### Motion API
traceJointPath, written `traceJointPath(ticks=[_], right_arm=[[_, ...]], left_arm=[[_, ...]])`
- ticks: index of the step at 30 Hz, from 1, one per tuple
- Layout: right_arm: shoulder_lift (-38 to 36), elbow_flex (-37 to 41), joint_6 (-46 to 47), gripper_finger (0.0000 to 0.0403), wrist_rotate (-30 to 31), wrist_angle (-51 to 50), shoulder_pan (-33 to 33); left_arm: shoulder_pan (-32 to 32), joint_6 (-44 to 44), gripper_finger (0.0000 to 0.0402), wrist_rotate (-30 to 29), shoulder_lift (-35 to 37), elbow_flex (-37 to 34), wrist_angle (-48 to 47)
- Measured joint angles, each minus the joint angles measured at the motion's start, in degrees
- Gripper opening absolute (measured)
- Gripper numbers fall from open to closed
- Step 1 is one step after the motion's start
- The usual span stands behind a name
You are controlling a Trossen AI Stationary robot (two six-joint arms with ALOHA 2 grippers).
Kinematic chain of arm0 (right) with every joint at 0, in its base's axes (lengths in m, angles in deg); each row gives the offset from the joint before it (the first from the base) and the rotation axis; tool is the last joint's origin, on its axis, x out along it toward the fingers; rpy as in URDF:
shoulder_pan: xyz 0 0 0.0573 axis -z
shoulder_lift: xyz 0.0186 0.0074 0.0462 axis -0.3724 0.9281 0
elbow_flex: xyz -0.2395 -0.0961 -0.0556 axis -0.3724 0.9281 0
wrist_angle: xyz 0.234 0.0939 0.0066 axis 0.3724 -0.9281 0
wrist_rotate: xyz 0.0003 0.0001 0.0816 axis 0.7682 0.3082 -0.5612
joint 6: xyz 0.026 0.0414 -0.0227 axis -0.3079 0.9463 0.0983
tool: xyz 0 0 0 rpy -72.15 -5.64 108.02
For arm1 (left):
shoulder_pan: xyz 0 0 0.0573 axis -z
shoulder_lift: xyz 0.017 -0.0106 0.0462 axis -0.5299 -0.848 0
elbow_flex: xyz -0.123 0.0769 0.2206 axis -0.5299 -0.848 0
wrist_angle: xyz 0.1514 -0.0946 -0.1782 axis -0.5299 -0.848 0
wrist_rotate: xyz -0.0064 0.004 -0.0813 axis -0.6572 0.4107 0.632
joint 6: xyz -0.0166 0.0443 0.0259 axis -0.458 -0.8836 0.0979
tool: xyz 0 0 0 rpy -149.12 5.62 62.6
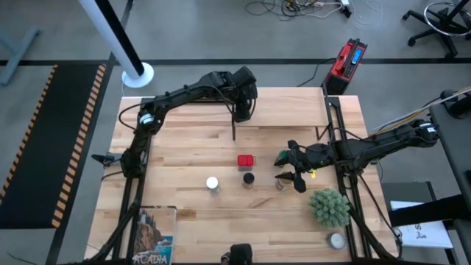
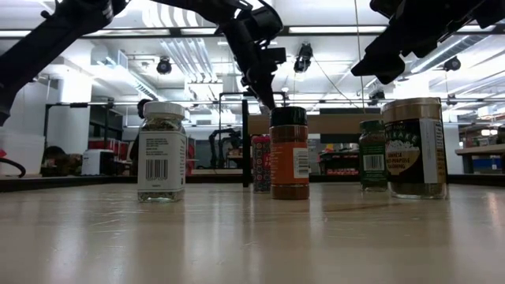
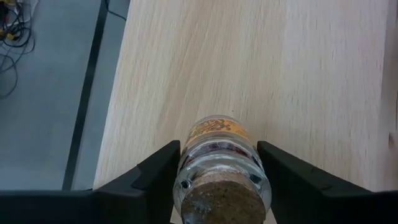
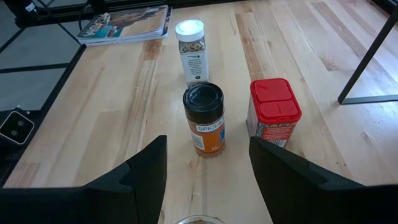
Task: Shelf spices
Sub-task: Put the light brown seasoning bottle on the shelf
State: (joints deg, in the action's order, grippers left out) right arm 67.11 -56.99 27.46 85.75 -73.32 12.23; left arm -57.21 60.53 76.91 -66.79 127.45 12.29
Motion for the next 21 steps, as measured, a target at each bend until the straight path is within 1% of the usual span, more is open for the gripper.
traceJointPath(ticks=[4, 8, 17, 21], right_arm=[[0.0, 0.0, 0.0, 0.0204, 0.0, 0.0, 0.0], [0.0, 0.0, 0.0, 0.0204, 0.0, 0.0, 0.0], [0.0, 0.0, 0.0, 0.0204, 0.0, 0.0, 0.0], [0.0, 0.0, 0.0, 0.0204, 0.0, 0.0, 0.0]], left_arm=[[0.0, -0.7, 0.0216, -1.0, 0.0, 0.0, 0.2], [0.0, -0.8, 0.0224, -1.1, 0.0, 0.0, 0.2], [0.0, -1.5, 0.0212, -1.2, 0.0, 0.0, 0.5], [0.0, -4.0, 0.021, -3.7, 0.0, 0.0, 0.4]])
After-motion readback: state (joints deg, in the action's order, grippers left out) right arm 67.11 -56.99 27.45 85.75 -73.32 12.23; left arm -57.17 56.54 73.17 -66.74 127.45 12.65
